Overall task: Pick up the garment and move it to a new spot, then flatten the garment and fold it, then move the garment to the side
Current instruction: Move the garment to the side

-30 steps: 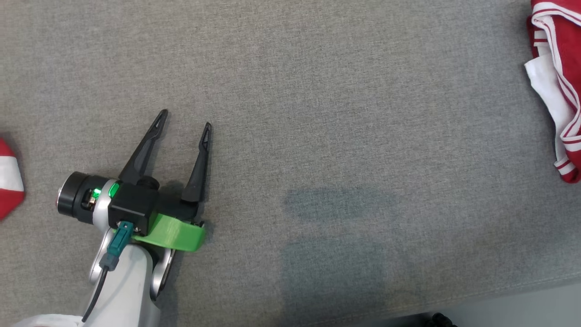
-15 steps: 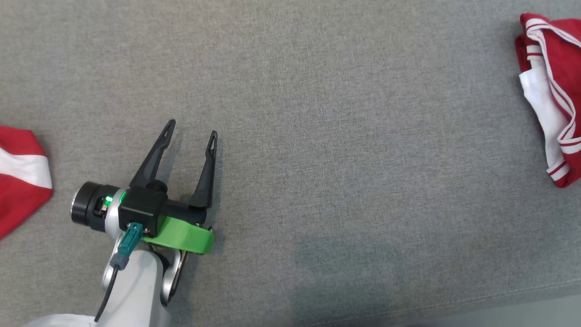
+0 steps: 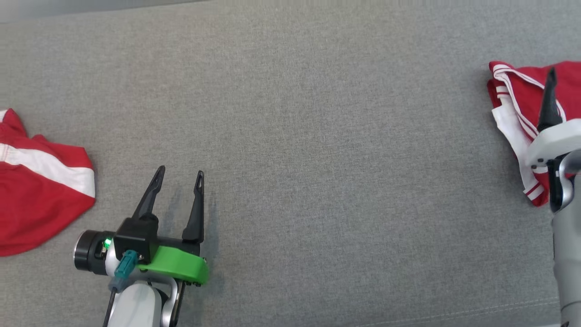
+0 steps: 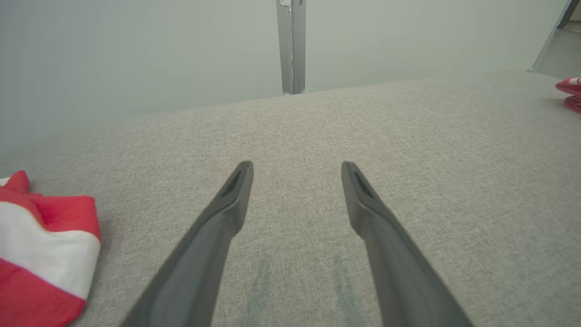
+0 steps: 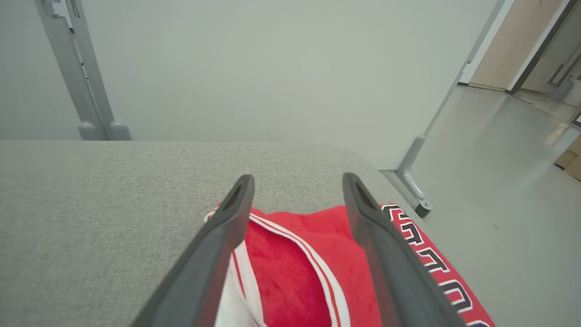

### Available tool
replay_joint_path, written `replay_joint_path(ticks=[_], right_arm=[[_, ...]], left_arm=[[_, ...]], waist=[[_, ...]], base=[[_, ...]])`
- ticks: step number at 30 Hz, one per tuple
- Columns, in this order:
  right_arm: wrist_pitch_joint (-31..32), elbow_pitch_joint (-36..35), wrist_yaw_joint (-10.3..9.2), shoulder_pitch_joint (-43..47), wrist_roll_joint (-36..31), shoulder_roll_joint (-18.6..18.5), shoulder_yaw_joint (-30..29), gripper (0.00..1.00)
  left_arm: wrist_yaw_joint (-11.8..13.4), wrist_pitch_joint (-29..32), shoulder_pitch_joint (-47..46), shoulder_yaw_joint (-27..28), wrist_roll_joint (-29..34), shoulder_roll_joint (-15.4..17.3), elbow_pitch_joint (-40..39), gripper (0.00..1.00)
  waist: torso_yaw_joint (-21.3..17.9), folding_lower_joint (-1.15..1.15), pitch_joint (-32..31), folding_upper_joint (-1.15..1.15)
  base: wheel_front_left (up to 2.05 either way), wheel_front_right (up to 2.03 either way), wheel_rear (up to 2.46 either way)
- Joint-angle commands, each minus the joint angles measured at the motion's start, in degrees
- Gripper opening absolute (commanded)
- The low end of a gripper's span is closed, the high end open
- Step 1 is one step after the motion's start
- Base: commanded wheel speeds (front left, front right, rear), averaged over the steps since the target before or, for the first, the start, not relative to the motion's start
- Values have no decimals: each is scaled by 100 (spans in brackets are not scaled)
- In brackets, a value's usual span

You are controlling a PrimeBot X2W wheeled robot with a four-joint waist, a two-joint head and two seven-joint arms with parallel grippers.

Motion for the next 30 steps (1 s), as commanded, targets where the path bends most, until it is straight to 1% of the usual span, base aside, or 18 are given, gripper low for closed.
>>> replay_joint_path(ticks=[1,12,17,23,30], right_arm=[[-1,-91,-9,258,127,38,94,100],[-1,-698,-9,1421,955,450,1177,100],[-1,-984,-9,1832,1272,660,1434,100],[-1,-1163,-9,2277,1333,782,1638,100],[-1,-1291,-9,2603,1332,882,1798,100]], left_arm=[[17,5,103,41,-23,-10,36,100],[165,5,517,258,-121,-52,324,100],[263,5,715,346,-215,-53,452,100],[380,5,900,441,-314,-53,536,100],[436,5,1027,544,-359,-52,607,100]], waist=[[112,0,-404,0],[280,0,-1091,0],[228,0,-1350,0],[148,0,-1618,0],[101,0,-1758,0]], base=[[0,0,0],[0,0,0],[0,0,0],[0,0,0],[0,0,0]])
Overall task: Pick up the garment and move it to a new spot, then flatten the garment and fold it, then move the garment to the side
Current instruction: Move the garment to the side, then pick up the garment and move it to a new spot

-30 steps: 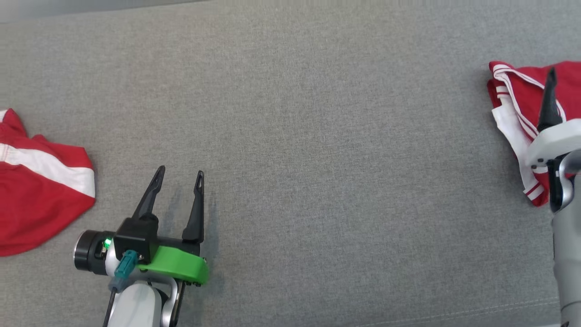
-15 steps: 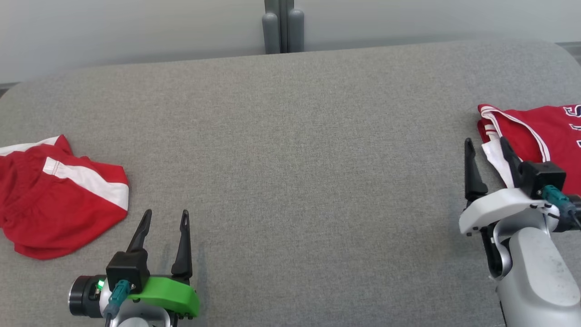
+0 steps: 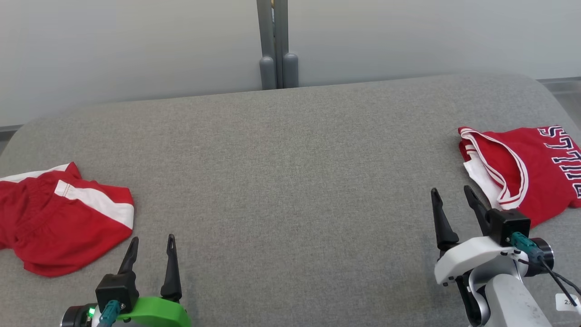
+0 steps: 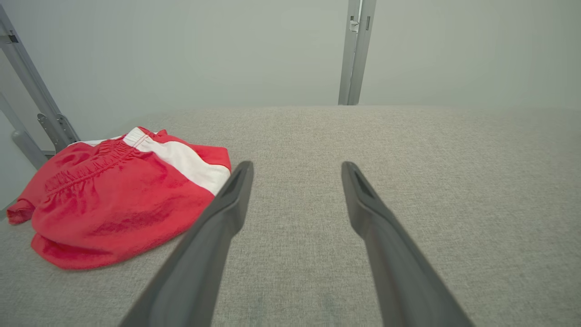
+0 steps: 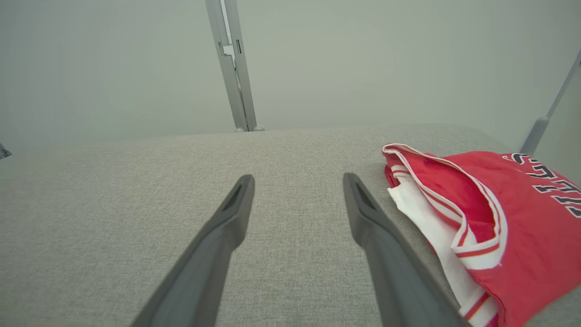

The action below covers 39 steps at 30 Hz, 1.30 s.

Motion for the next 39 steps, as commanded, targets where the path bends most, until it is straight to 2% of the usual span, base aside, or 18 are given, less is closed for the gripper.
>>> replay_joint_path(ticks=[1,10,16,21,29,30,32,39], right_arm=[[-1,-31,-9,54,17,-15,6,100],[-1,0,-9,153,55,14,5,100],[-1,29,-9,173,38,17,93,100],[-1,88,-8,150,143,23,256,100],[-1,145,-8,87,225,23,595,100],[-1,145,-8,87,225,23,595,100],[-1,140,-9,45,212,20,697,100],[-1,189,-9,-43,261,5,931,100]], left_arm=[[26,4,103,29,-11,9,16,100],[-7,4,149,43,2,9,6,100],[-31,4,52,24,-29,10,45,100],[5,5,33,93,-52,13,62,100],[55,4,153,325,-51,11,105,100],[55,4,153,325,-51,11,105,100],[77,4,161,392,-110,9,122,100],[121,5,228,455,-204,11,167,100]], waist=[[-17,1,-30,0],[45,1,-50,0],[304,1,6,0],[798,1,55,0],[1861,1,145,0],[1861,1,145,0],[2235,1,186,0],[2852,1,214,0]], base=[[0,0,0],[0,0,0],[0,0,0],[0,0,0],[0,0,0],[0,0,0],[0,0,0],[0,0,0]])
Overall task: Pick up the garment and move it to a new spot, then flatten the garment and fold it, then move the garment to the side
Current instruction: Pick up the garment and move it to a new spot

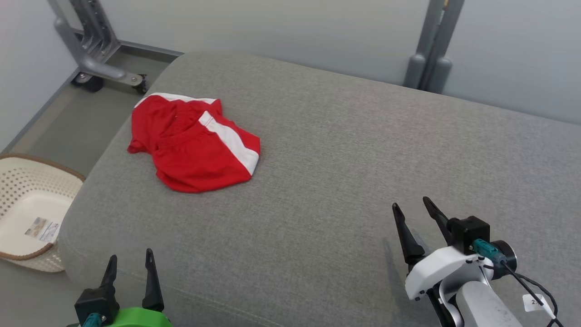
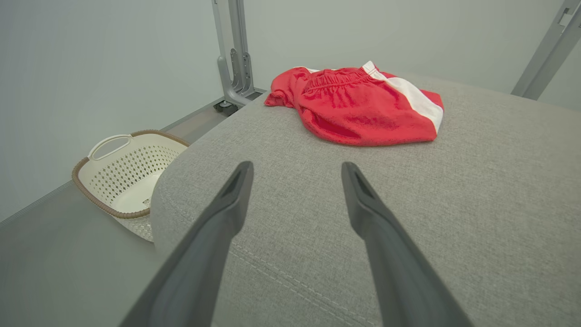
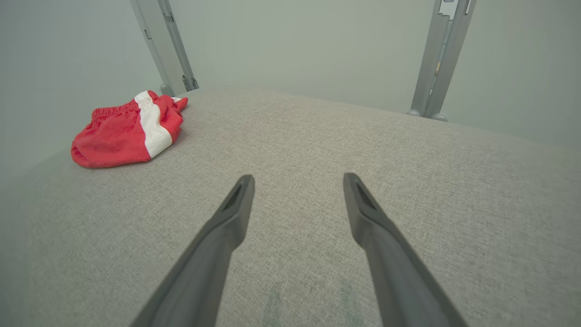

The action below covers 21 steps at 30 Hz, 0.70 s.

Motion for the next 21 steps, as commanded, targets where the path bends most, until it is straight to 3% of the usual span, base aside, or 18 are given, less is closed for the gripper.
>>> replay_joint_path(ticks=[1,6,12,21], right_arm=[[-1,21,-9,-80,63,-27,16,100],[-1,63,-9,-90,94,-22,113,100],[-1,107,-8,-158,120,-55,207,100],[-1,42,-9,-452,14,-333,276,100]], left_arm=[[18,5,53,21,-46,12,1,100],[-29,4,110,14,-24,12,-13,100],[-75,4,8,29,-118,13,69,100],[-524,4,-1188,323,-109,157,728,100]], waist=[[540,0,74,0],[602,0,69,0],[406,0,145,0],[-75,0,784,0]], base=[[0,0,0],[0,0,0],[0,0,0],[0,0,0]])
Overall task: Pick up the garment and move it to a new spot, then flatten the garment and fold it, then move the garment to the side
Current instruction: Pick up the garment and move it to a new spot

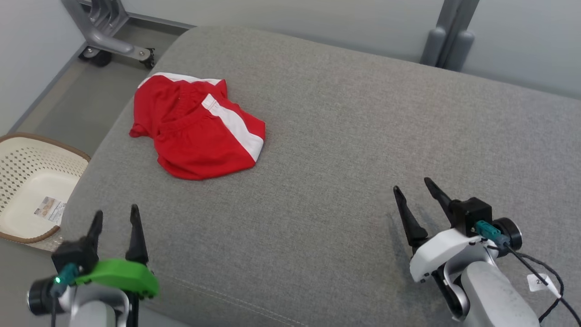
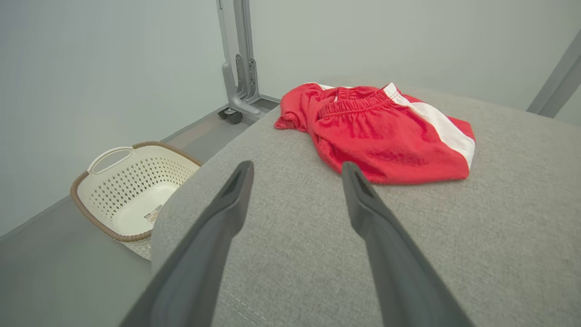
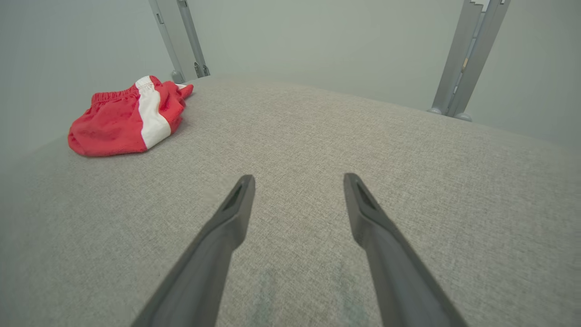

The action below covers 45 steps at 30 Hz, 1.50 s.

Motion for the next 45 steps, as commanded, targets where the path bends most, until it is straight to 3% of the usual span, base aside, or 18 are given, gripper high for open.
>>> replay_joint_path(ticks=[1,7,18,27,30,31,32,36,40,45], right_arm=[[-1,-37,-9,-143,-49,-109,13,100],[-1,-130,-9,-621,-159,-381,123,100],[-1,-539,-9,-1082,-279,-550,7,100],[-1,-1068,-8,-1202,-452,-602,-173,100],[-1,-1170,-9,-1196,-500,-602,-238,100],[0,-1186,-9,-1175,-517,-588,-252,100],[0,-1205,-9,-1159,-520,-577,-275,100],[3,-1188,-9,-1106,-530,-540,-357,100],[5,-1172,-8,-1021,-468,-420,-404,100],[0,-1115,-9,-945,-369,-242,-388,100]], left_arm=[[-73,4,-387,7,49,127,97,100],[-161,5,-1676,-72,-119,666,835,100],[-158,4,-3041,-1146,-1624,1543,2296,100],[-157,303,-3570,-1308,-2548,1694,3605,100],[-134,583,-3674,-1268,-2699,1557,4106,100],[-141,664,-3679,-1266,-2729,1486,4209,41],[-145,722,-3697,-1280,-2753,1430,4297,0],[-180,797,-3724,-1418,-2723,1279,4429,0],[-227,381,-3812,-1843,-2497,1115,4039,0],[-171,45,-3745,-2327,-2564,1322,3251,0]], waist=[[-314,0,446,0],[-701,0,1134,0],[-1405,0,2053,0],[-1832,0,2521,0],[-1895,0,2583,0],[-1905,0,2588,0],[-1913,0,2586,0],[-1896,0,2496,0],[-1868,0,2250,0],[-1913,0,1852,0]], base=[[0,0,0],[0,0,0],[0,0,0],[0,0,0],[0,0,0],[0,0,0],[0,0,0],[0,0,0],[0,0,0],[0,0,0]])
